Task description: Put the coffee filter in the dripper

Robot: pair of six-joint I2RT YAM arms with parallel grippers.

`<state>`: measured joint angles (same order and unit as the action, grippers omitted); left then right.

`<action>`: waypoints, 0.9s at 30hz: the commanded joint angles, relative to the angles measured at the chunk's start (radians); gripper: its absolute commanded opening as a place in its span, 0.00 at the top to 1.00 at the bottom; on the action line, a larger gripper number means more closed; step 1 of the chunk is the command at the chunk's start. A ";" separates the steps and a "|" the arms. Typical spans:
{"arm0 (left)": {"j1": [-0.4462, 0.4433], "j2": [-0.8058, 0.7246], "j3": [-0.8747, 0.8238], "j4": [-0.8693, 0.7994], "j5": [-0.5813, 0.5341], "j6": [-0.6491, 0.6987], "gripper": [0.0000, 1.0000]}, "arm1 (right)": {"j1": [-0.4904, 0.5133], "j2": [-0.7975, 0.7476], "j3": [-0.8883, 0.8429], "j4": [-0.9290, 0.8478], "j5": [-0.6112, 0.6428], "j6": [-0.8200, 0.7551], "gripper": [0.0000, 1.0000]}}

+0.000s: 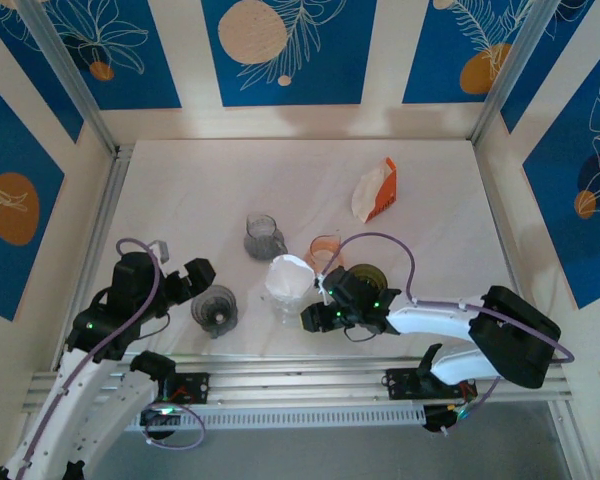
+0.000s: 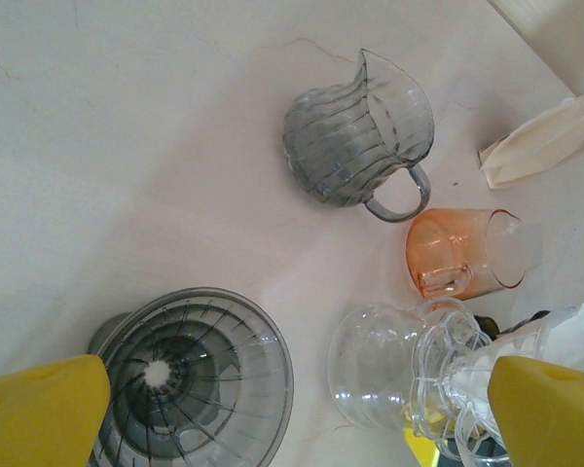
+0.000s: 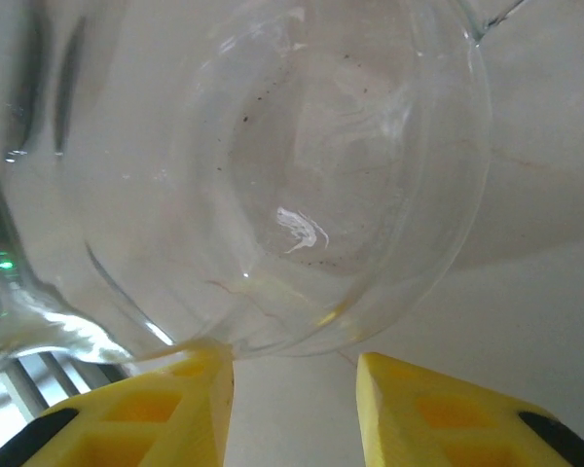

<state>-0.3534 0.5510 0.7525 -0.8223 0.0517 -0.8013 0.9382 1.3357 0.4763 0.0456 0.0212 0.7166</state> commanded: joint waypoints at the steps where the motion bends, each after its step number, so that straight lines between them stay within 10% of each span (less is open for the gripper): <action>1: 0.011 -0.018 0.042 -0.018 -0.004 0.020 0.00 | -0.005 0.035 0.033 0.041 -0.007 -0.002 0.62; 27: 0.011 -0.063 0.049 -0.075 -0.035 0.020 0.00 | -0.047 0.437 0.411 0.087 -0.073 -0.104 0.66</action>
<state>-0.3534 0.5041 0.7662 -0.8597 0.0437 -0.8013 0.8978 1.7416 0.8391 0.1131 -0.0284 0.6437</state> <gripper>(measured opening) 0.998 0.346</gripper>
